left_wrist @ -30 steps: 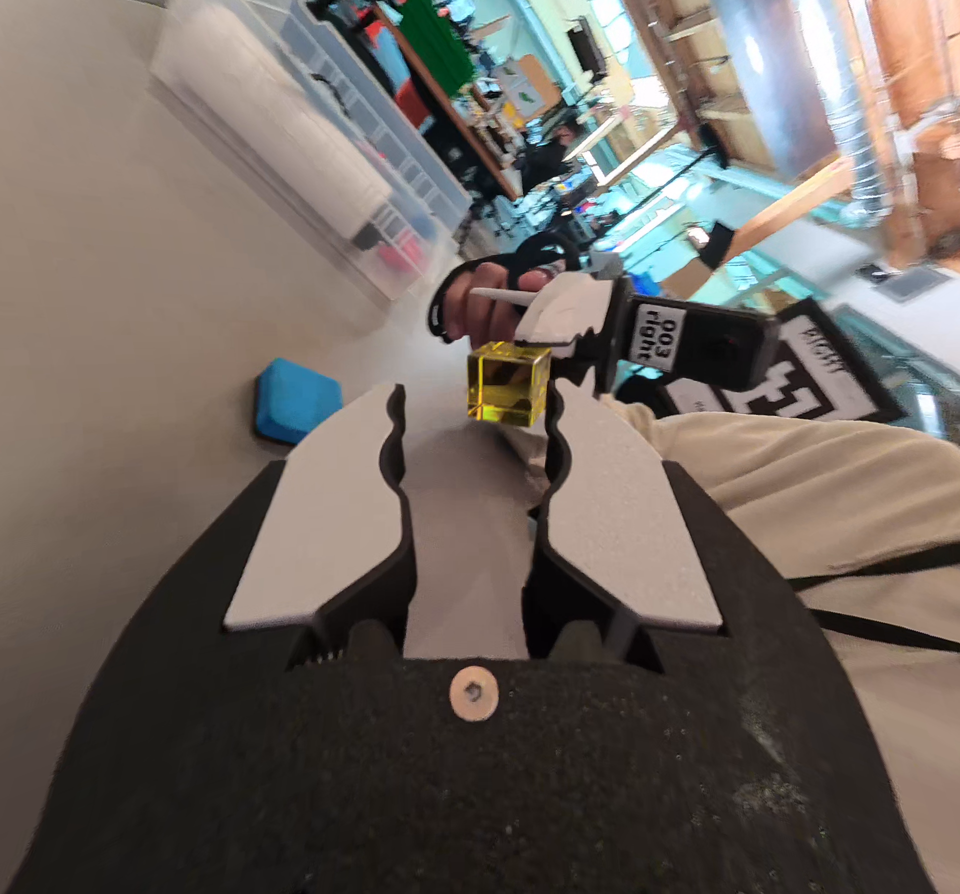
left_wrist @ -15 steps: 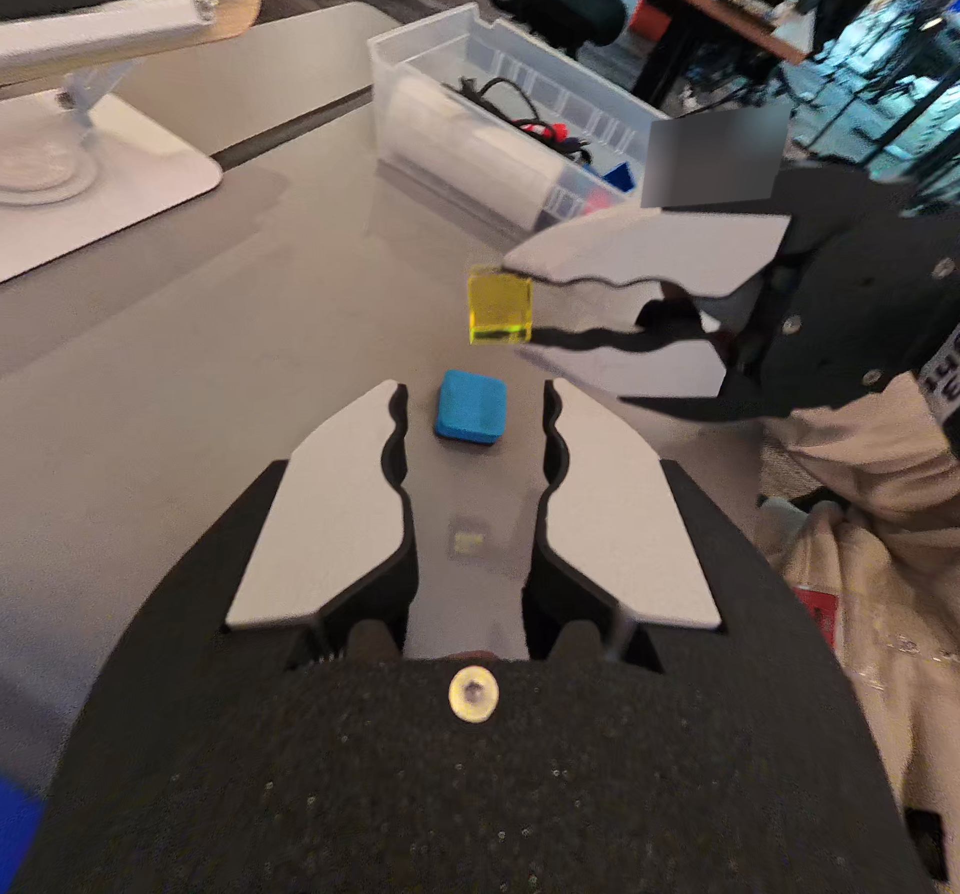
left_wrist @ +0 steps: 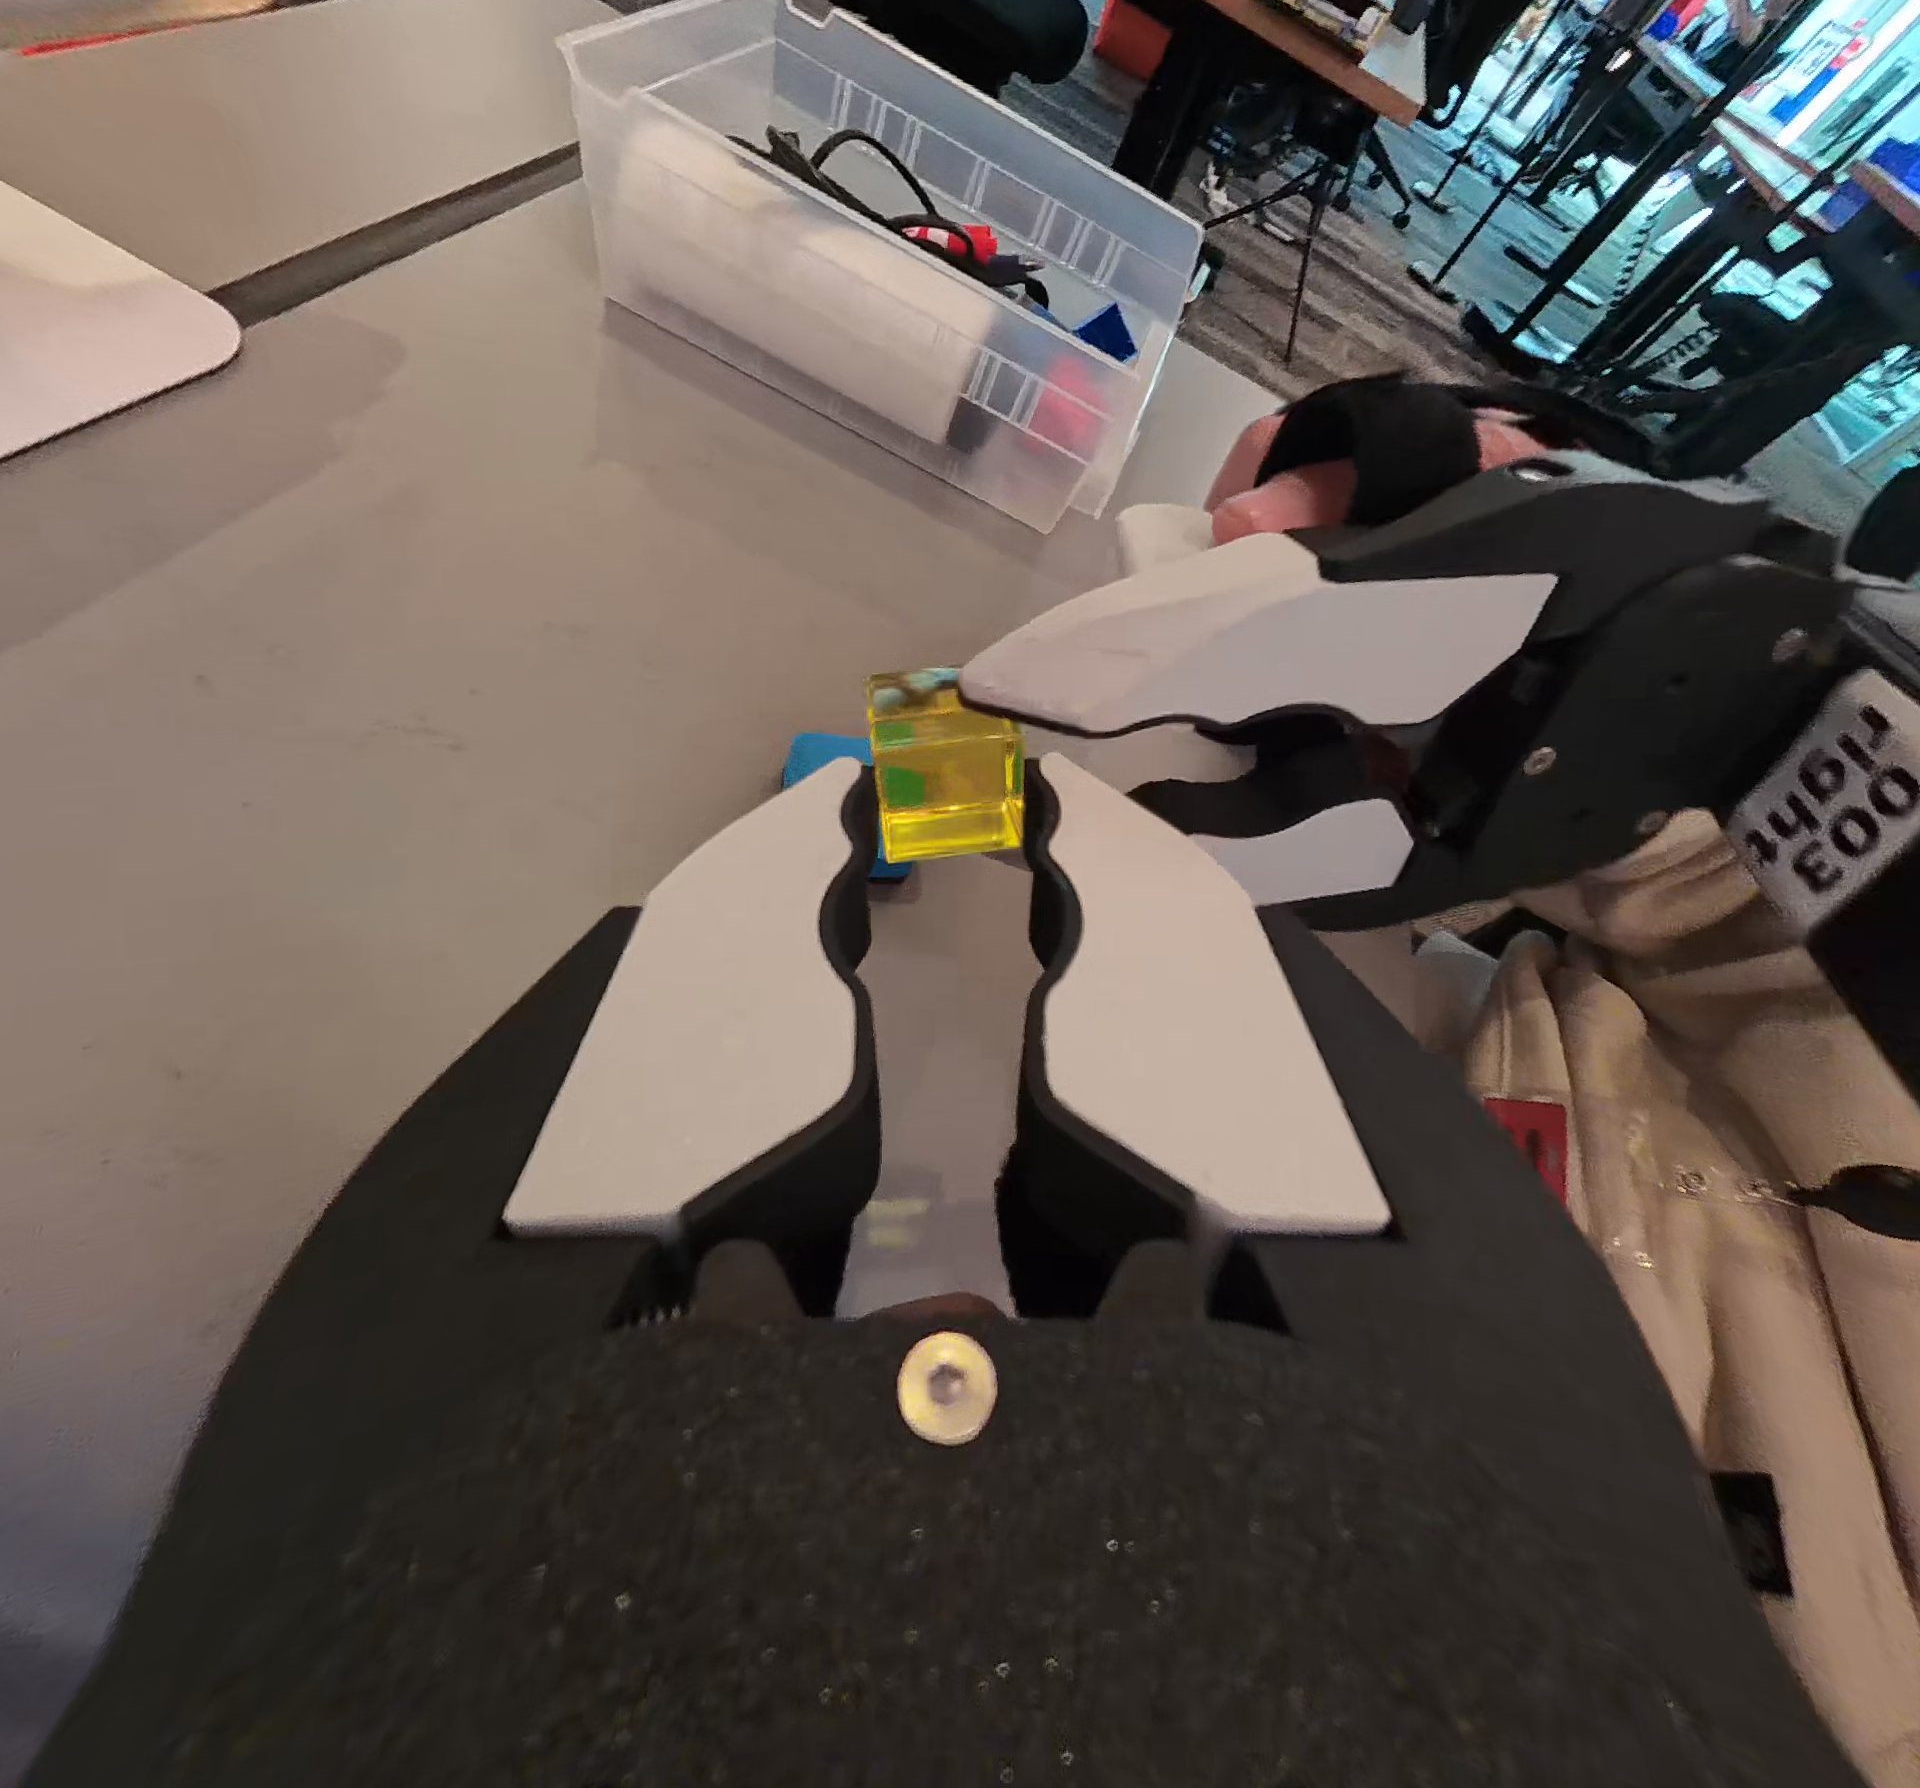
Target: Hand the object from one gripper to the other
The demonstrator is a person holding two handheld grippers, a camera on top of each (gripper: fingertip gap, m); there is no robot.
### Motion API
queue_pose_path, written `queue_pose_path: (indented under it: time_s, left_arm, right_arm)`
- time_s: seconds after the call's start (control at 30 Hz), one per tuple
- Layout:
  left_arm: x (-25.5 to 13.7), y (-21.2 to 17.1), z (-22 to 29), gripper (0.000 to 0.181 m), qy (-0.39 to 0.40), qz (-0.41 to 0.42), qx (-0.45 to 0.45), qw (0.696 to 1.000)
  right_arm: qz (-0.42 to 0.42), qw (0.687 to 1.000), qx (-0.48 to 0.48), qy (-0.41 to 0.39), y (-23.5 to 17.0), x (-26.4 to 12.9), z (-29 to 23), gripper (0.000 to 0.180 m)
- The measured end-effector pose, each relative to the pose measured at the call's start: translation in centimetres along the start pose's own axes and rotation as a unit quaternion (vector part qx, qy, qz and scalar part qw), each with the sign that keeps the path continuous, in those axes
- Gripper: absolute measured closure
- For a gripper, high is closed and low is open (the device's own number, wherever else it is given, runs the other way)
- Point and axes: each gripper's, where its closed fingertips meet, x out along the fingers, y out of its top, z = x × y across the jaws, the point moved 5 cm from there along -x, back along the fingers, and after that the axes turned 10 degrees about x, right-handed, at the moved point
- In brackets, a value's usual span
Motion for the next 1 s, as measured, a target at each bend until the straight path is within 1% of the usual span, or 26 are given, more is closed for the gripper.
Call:
queue_pose_path:
  time_s: [0.07,0.1,0.13,0.17,0.2,0.23,0.27,0.3,0.33,0.37,0.43,0.47,0.5,0.53,0.57,0.6,0.63,0.67,0.73,0.83,0.87,0.9,0.93,0.97,1.0]
  left_arm:
    - [-0.5,0.1,-0.3,0.155,-0.007,0.012,-0.008,1.000]
    - [-0.8,0.1,-0.4,0.155,-0.012,0.018,-0.009,1.000]
    - [-1.2,0.1,-0.5,0.155,-0.017,0.027,-0.005,0.999]
    - [-1.6,0.2,-0.5,0.155,-0.023,0.037,0.002,0.999]
    - [-2.0,0.2,-0.4,0.155,-0.030,0.046,0.012,0.998]
    - [-2.3,0.3,-0.2,0.155,-0.038,0.054,0.024,0.997]
    - [-2.7,0.4,-0.1,0.155,-0.041,0.059,0.037,0.997]
    - [-2.9,0.5,0.1,0.155,-0.041,0.060,0.053,0.996]
    - [-3.1,0.5,0.3,0.155,-0.040,0.058,0.070,0.995]
    - [-3.2,0.6,0.6,0.155,-0.039,0.057,0.090,0.994]
    - [-3.2,0.9,1.3,0.155,-0.034,0.061,0.134,0.989]
    - [-3.1,1.0,1.7,0.155,-0.027,0.060,0.156,0.986]
    - [-3.0,1.1,2.0,0.155,-0.019,0.058,0.175,0.983]
    - [-2.9,1.2,2.3,0.155,-0.014,0.054,0.195,0.979]
    - [-2.7,1.2,2.6,0.155,-0.009,0.048,0.213,0.976]
    - [-2.4,1.2,2.9,0.155,-0.003,0.041,0.232,0.972]
    - [-2.2,1.1,3.2,0.155,0.000,0.032,0.249,0.968]
    - [-1.9,1.0,3.5,0.155,0.003,0.023,0.263,0.965]
    - [-1.5,0.9,3.7,0.155,0.016,0.003,0.282,0.959]
    - [-0.9,0.4,3.8,0.155,0.021,-0.027,0.296,0.955]
    - [-0.7,0.2,3.8,0.155,0.024,-0.035,0.301,0.953]
    - [-0.5,0.1,3.8,0.155,0.027,-0.039,0.304,0.952]
    - [-0.4,0.1,3.9,0.155,0.026,-0.035,0.303,0.952]
    - [-0.3,0.1,3.9,0.155,0.026,-0.033,0.300,0.953]
    - [-0.2,0.1,3.8,0.155,0.029,-0.034,0.294,0.955]
  right_arm:
    - [0.026,0.999,0.036,0.022,-0.4,-0.3,0.3,0.149]
    - [0.032,0.996,0.066,0.048,-0.7,-0.4,0.5,0.148]
    - [0.039,0.988,0.112,0.102,-1.1,-0.5,0.3,0.142]
    - [0.050,0.966,0.174,0.183,-1.4,-0.8,-0.3,0.139]
    - [0.062,0.933,0.245,0.255,-1.8,-1.1,-0.4,0.136]
    - [0.071,0.898,0.320,0.292,-2.3,-1.1,0.2,0.133]
    - [0.085,0.856,0.394,0.323,-2.9,-1.0,0.9,0.130]
    - [0.099,0.804,0.465,0.357,-3.4,-0.9,1.5,0.129]
    - [0.108,0.741,0.534,0.393,-4.0,-0.7,1.9,0.128]
    - [0.115,0.668,0.596,0.432,-4.6,-0.5,2.3,0.131]
    - [0.134,0.499,0.700,0.493,-5.5,0.1,2.8,0.135]
    - [0.140,0.432,0.731,0.509,-6.0,0.4,2.7,0.138]
    - [0.136,0.377,0.754,0.521,-6.4,0.7,2.3,0.136]
    - [0.133,0.318,0.768,0.540,-6.3,0.8,1.8,0.130]
    - [0.127,0.255,0.773,0.567,-6.1,0.7,1.2,0.130]
    - [0.119,0.202,0.771,0.592,-5.7,0.6,0.6,0.128]
    - [0.128,0.160,0.765,0.610,-5.3,0.5,0.4,0.128]
    - [0.136,0.143,0.760,0.620,-4.9,0.4,0.2,0.128]
    - [0.128,0.146,0.748,0.635,-4.0,0.2,-0.7,0.129]
    - [0.135,0.131,0.732,0.655,-3.0,-0.2,-0.9,0.129]
    - [0.139,0.134,0.733,0.653,-2.9,-0.2,-0.9,0.129]
    - [0.133,0.144,0.732,0.653,-2.9,-0.2,-1.1,0.134]
    - [0.119,0.162,0.730,0.654,-3.0,-0.1,-1.5,0.139]
    - [0.120,0.165,0.727,0.655,-3.1,-0.1,-1.5,0.143]
    - [0.117,0.158,0.730,0.655,-3.3,0.0,-1.4,0.148]
